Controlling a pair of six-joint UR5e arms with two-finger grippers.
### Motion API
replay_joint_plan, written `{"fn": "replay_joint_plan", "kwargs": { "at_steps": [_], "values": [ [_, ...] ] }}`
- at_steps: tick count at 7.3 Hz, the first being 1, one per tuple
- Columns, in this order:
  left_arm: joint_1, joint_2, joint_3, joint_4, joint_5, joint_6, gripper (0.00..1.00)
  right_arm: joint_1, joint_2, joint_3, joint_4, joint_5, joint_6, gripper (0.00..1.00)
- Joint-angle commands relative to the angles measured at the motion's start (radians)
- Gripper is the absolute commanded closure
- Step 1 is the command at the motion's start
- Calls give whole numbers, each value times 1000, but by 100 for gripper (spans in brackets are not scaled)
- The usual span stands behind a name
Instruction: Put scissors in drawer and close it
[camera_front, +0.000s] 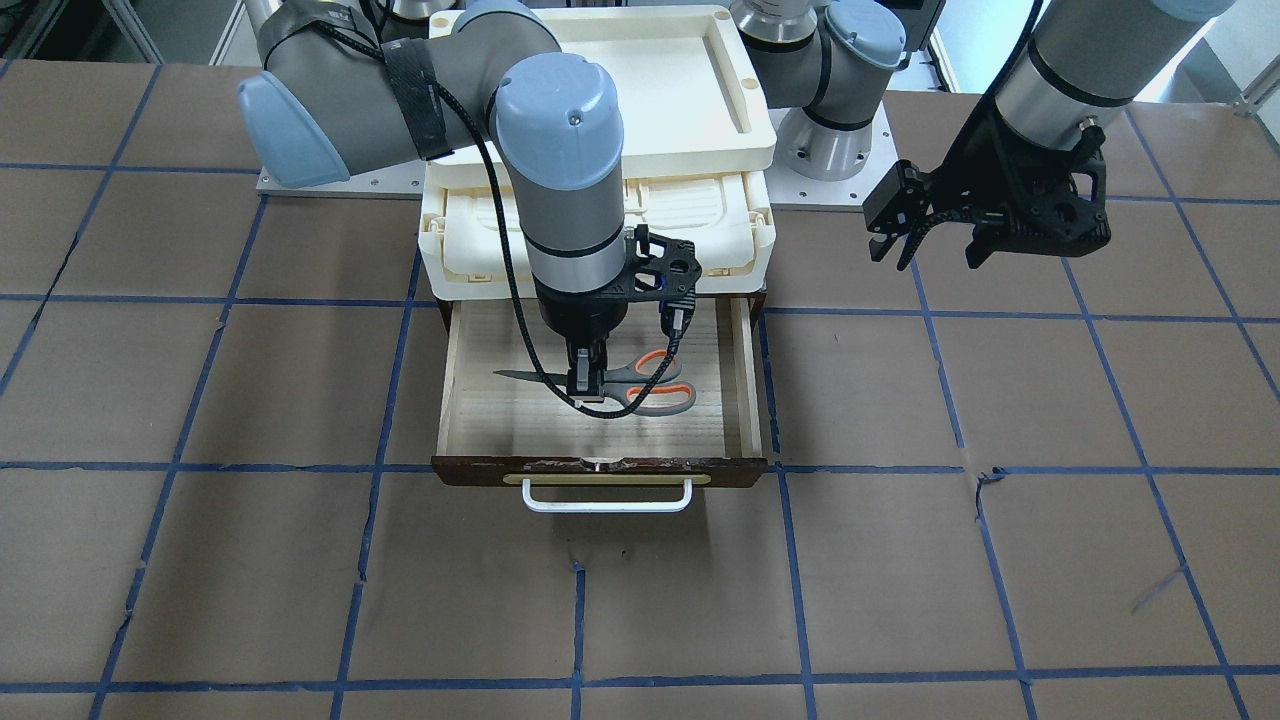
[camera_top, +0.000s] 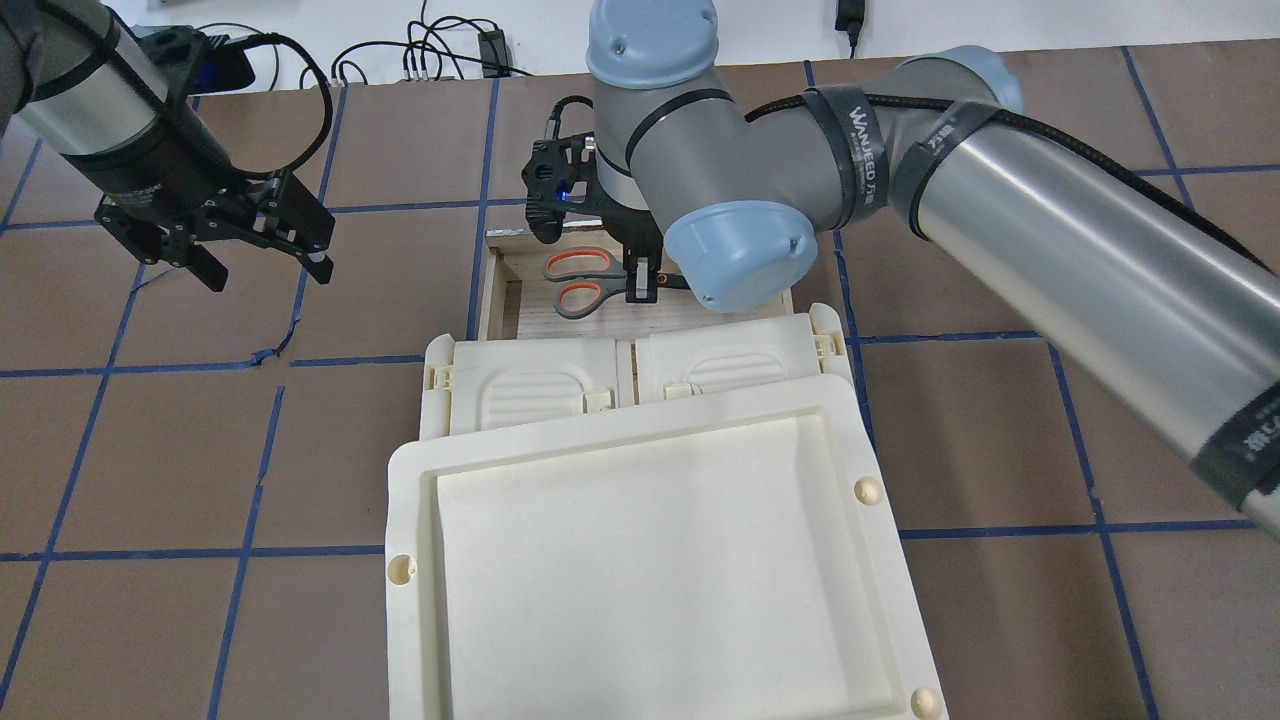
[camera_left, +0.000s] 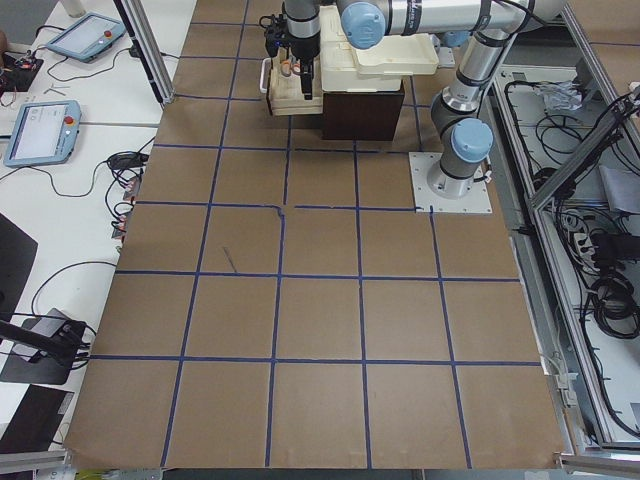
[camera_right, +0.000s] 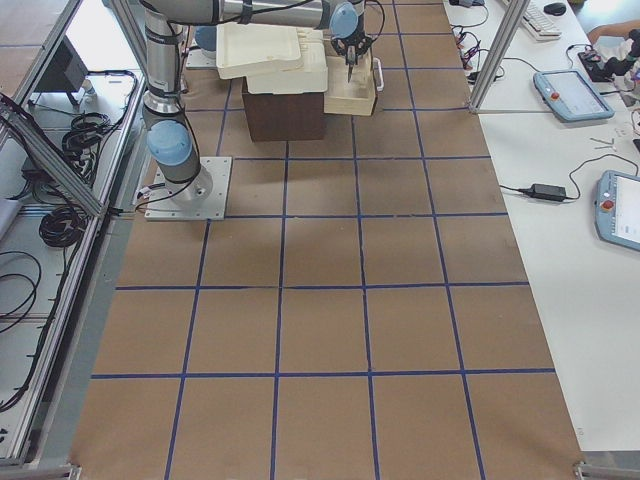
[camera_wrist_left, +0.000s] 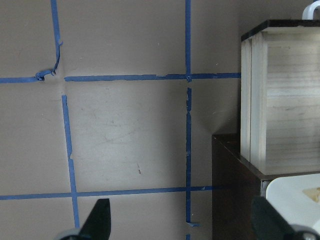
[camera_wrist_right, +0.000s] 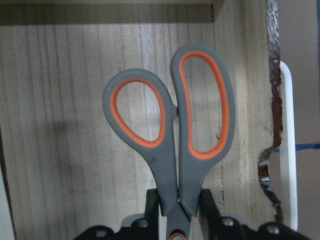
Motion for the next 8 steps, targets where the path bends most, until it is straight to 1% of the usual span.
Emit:
{"fn": "replay_joint_plan", "kwargs": {
  "at_steps": [1, 3, 4, 5, 6, 7, 8],
  "values": [
    [5, -3, -5, -1, -3, 3, 0, 3, 18, 1, -1, 0, 10, 99],
    [6, -3, -8, -4, 4, 3, 0, 22, 43, 0, -1, 0, 9, 99],
    [8, -8, 7, 7, 4, 2, 0, 22, 47, 1, -3, 0, 4, 98],
    [13, -53, 53, 5, 42, 0, 0, 22, 55, 0, -1, -3, -5, 98],
    [4, -109, 106, 5, 47, 0, 0, 22, 58, 0, -1, -4, -2, 97],
    [2, -173, 150, 13, 35, 3, 0, 22, 66, 0, -3, -4, 1, 97],
    [2, -237, 153, 83, -38, -3, 0, 22, 70, 3, -7, -6, 4, 96]
  ]
}}
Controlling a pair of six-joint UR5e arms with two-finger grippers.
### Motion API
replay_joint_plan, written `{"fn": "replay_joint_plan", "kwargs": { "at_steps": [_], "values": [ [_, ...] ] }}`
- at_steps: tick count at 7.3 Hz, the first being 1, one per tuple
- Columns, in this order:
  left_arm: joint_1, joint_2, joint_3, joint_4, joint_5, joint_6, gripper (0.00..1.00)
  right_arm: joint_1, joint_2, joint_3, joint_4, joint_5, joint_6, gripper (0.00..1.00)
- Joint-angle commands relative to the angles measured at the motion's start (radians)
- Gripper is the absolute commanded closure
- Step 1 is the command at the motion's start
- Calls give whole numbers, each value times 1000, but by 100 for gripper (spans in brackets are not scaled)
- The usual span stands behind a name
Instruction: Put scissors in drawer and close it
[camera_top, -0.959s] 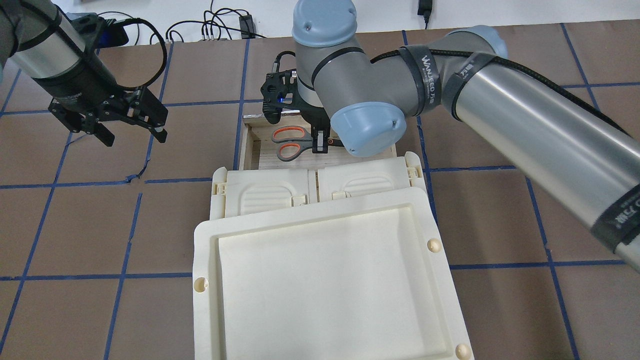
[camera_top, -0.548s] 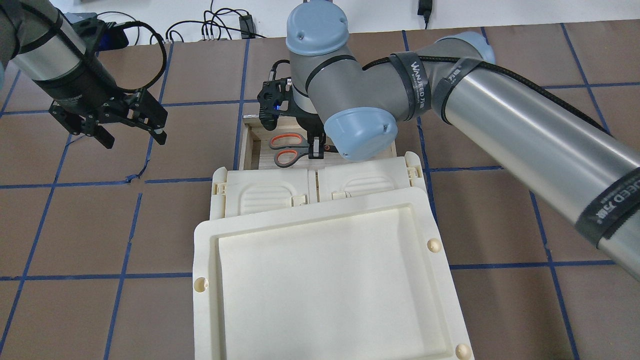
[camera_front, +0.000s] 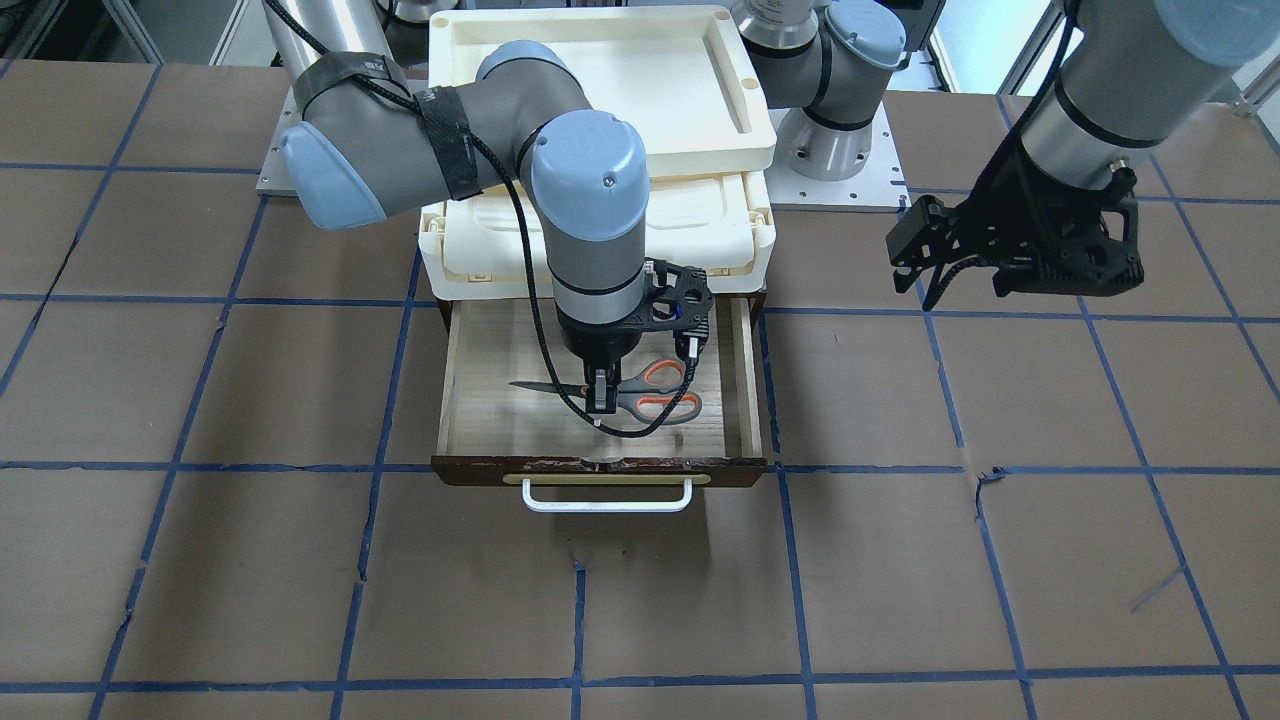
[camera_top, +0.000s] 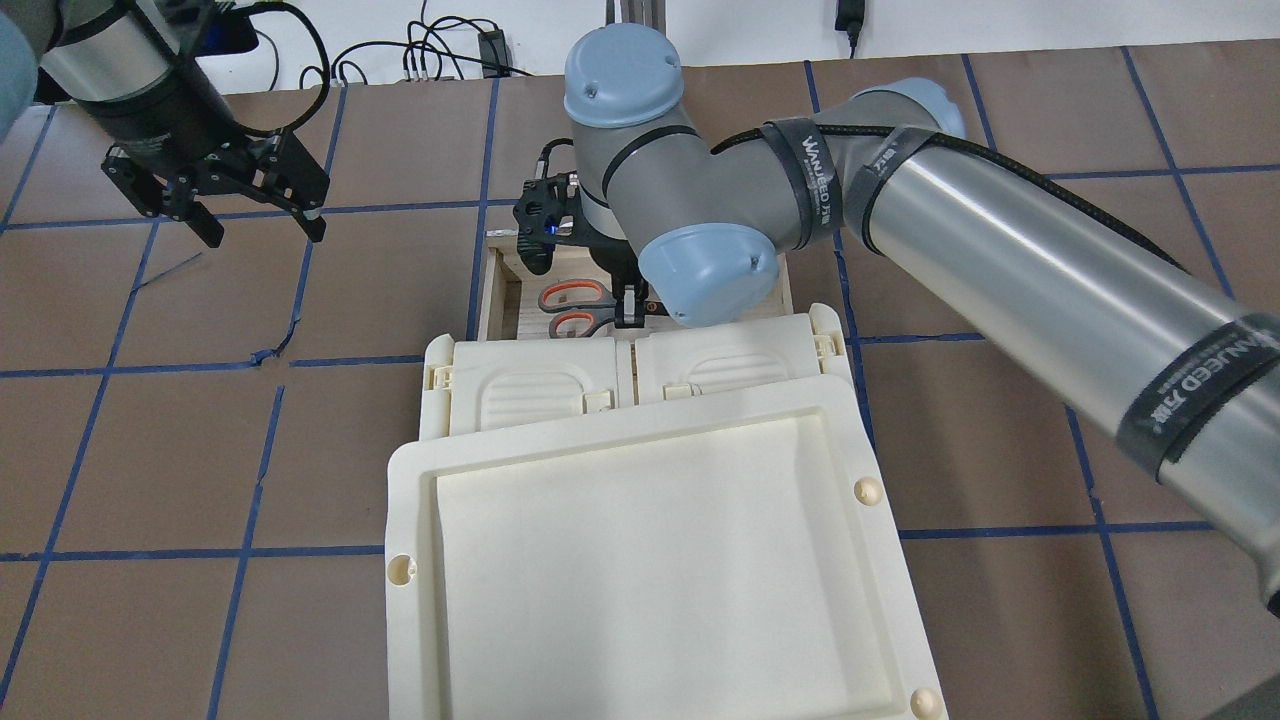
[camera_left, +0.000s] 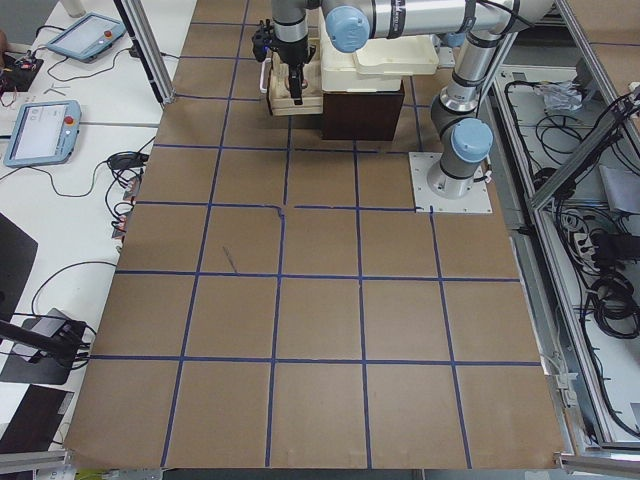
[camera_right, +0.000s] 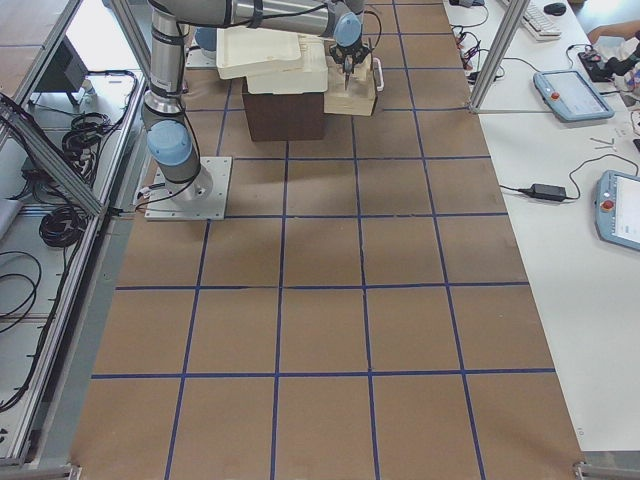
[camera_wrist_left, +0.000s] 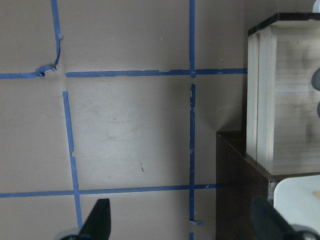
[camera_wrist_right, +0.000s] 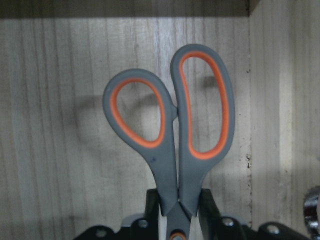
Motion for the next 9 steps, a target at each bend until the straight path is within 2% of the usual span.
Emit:
{"fn": "replay_joint_plan", "kwargs": {
  "at_steps": [1, 2, 3, 5, 6, 8, 9],
  "values": [
    [-12, -129, 24, 159, -122, -25, 0, 0, 13, 2, -13, -2, 3, 95],
    [-14, -154, 20, 170, -122, -18, 0, 0, 15, 2, -15, -3, -3, 93],
    [-14, -175, 16, 171, -120, -15, 0, 0, 22, 5, -13, -3, -1, 83],
    [-14, -178, 7, 155, -115, -8, 0, 0, 24, 5, -15, -5, 6, 38],
    [-14, -165, -10, 157, -112, -8, 0, 0, 18, 2, -15, -3, 11, 23],
    [-14, -132, -15, 161, -109, -27, 0, -14, -8, -45, -12, -6, 31, 20],
    [-14, -122, -13, 164, -109, -27, 0, -35, -37, -80, -1, -9, 96, 20]
  ]
}}
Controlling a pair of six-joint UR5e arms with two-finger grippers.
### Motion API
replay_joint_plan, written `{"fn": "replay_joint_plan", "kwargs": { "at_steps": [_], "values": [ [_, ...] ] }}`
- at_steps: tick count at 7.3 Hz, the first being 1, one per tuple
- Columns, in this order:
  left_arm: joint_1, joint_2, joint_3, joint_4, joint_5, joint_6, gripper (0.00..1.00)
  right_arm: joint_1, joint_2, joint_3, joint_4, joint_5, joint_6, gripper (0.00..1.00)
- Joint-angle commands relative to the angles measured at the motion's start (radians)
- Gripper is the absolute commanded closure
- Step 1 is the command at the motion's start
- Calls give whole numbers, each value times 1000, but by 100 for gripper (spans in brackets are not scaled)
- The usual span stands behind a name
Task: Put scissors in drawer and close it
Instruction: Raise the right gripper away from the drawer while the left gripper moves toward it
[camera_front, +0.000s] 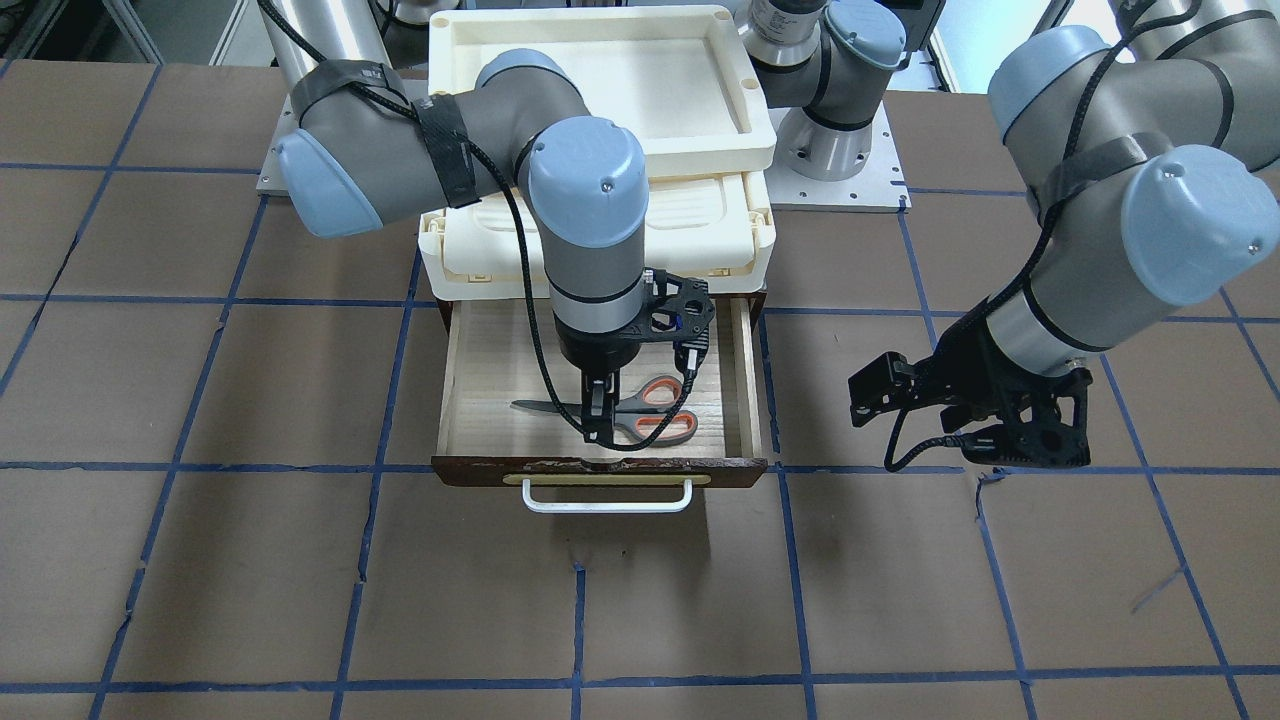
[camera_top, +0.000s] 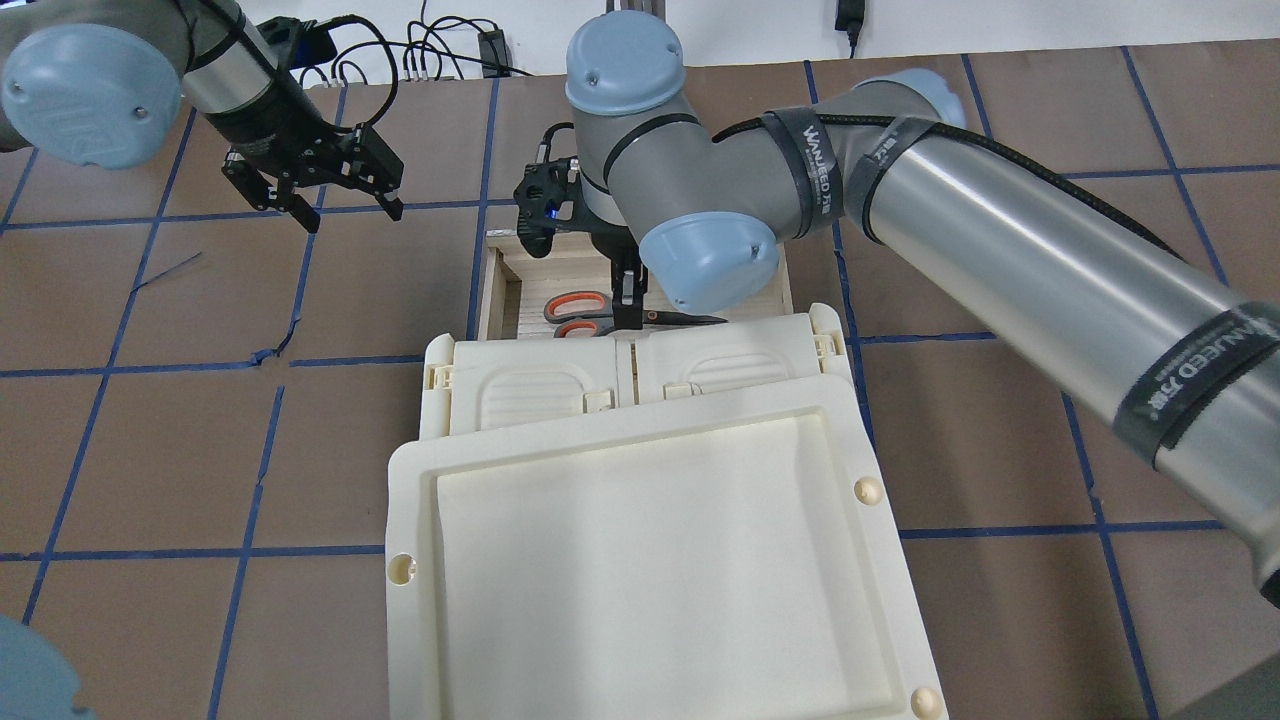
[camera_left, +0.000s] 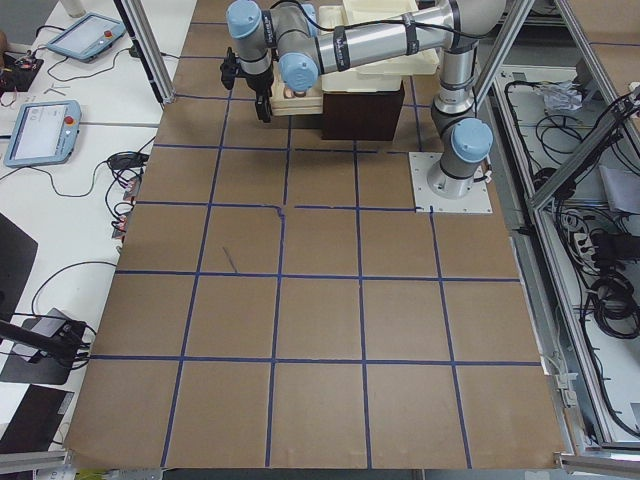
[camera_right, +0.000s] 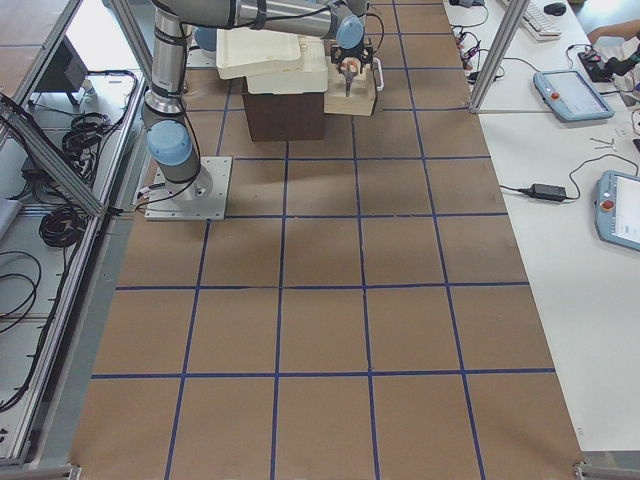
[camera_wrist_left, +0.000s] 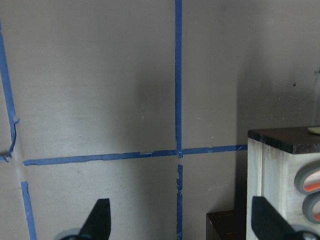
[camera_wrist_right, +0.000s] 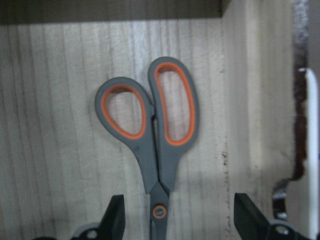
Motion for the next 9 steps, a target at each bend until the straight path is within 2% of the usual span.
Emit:
{"fn": "replay_joint_plan", "kwargs": {
  "at_steps": [1, 4, 5, 6, 8, 9],
  "values": [
    [0, 19, -3, -4, 0, -19, 0, -57, -66, -41, 33, -1, 95, 19],
    [5, 28, -32, 8, -6, -28, 0, -230, -234, -39, 237, 8, 323, 17],
    [2, 34, -39, -2, 3, -25, 0, -267, -277, -39, 314, -3, 414, 14],
    [2, 45, -55, 1, -6, -25, 0, -281, -320, -39, 345, -6, 504, 2],
    [2, 50, -102, 15, -13, -28, 0, -356, -365, -37, 415, -43, 729, 0],
    [2, 25, -78, 19, -13, -21, 0, -382, -380, -37, 435, -43, 841, 0]
  ]
}}
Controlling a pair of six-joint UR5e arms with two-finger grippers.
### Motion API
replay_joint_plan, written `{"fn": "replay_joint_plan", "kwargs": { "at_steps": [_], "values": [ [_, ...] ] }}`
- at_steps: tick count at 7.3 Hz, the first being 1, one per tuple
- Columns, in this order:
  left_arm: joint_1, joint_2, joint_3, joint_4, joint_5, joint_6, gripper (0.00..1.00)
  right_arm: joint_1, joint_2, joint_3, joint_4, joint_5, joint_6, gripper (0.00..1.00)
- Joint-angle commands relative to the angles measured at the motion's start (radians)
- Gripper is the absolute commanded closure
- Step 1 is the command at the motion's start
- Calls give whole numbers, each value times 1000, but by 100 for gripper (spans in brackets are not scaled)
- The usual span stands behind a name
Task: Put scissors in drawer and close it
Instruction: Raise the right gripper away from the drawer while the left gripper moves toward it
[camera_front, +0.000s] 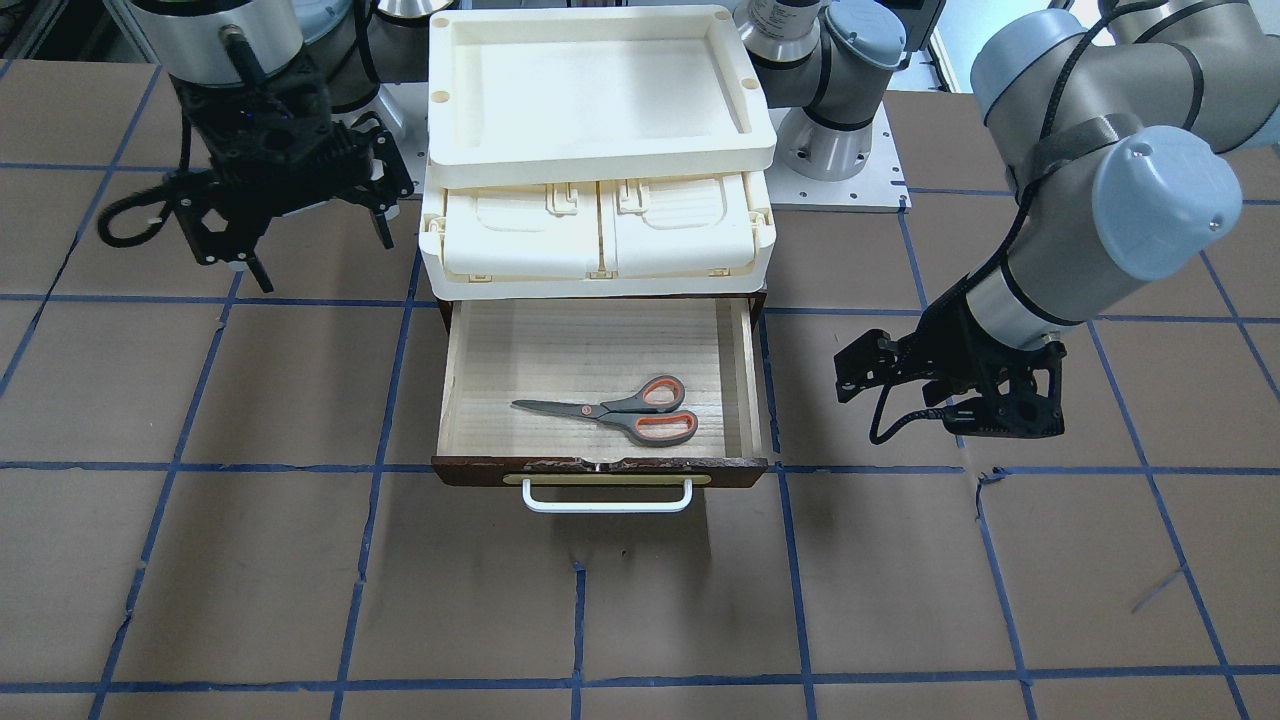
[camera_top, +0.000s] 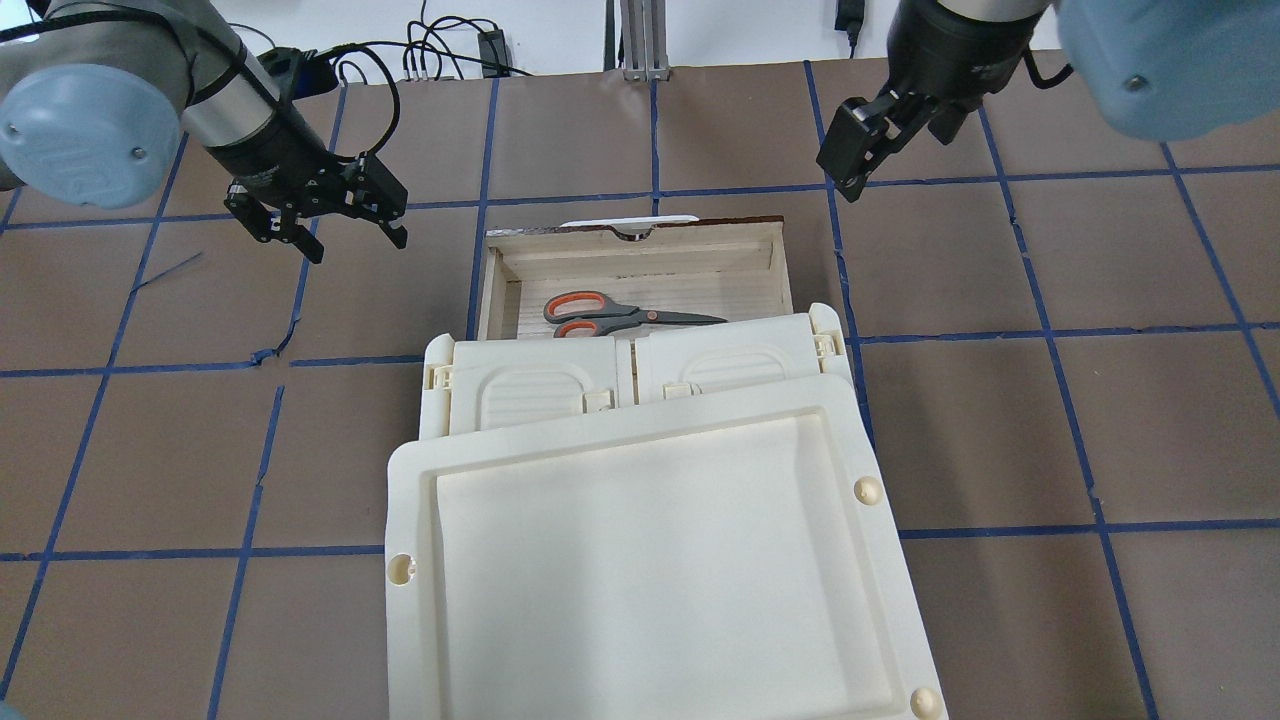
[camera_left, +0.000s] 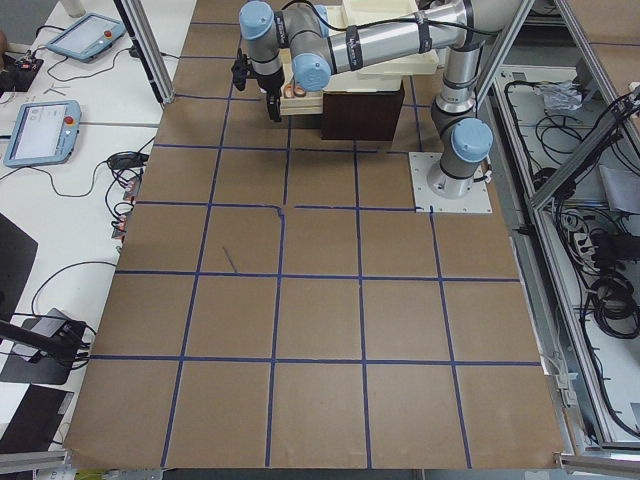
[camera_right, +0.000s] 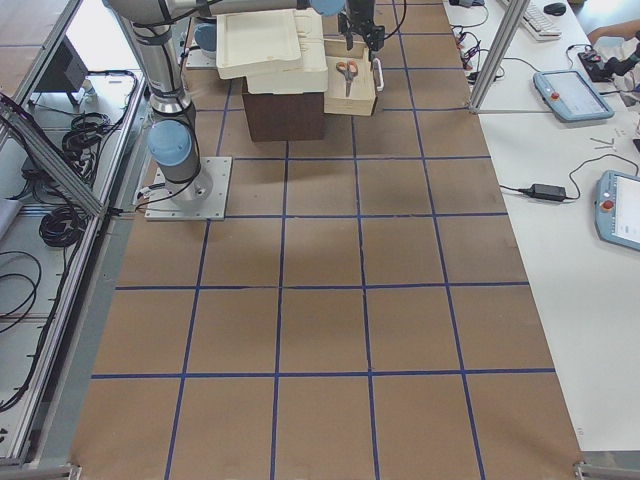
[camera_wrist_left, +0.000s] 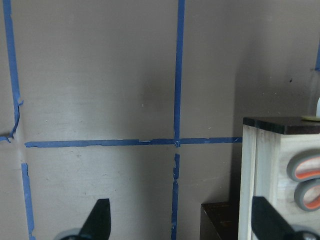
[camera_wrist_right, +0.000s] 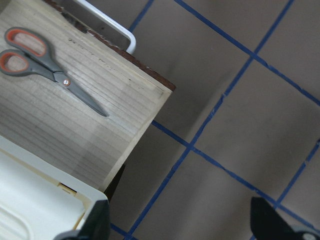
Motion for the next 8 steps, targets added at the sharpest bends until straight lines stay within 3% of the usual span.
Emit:
{"fn": "replay_joint_plan", "kwargs": {
  "at_steps": [1, 2, 3, 8],
  "values": [
    [0, -48, 39, 6, -6, -1, 0, -45, -37, 3, 103, -11, 264, 0],
    [0, -80, 67, 3, -23, -2, 0, -40, -47, 6, 103, 9, 308, 0],
    [0, -110, 88, 6, -122, -1, 0, -52, -44, 25, 100, 9, 299, 0],
    [-2, -131, 60, 165, -143, 1, 0, -114, -49, 51, 31, 3, 295, 0]
  ]
}}
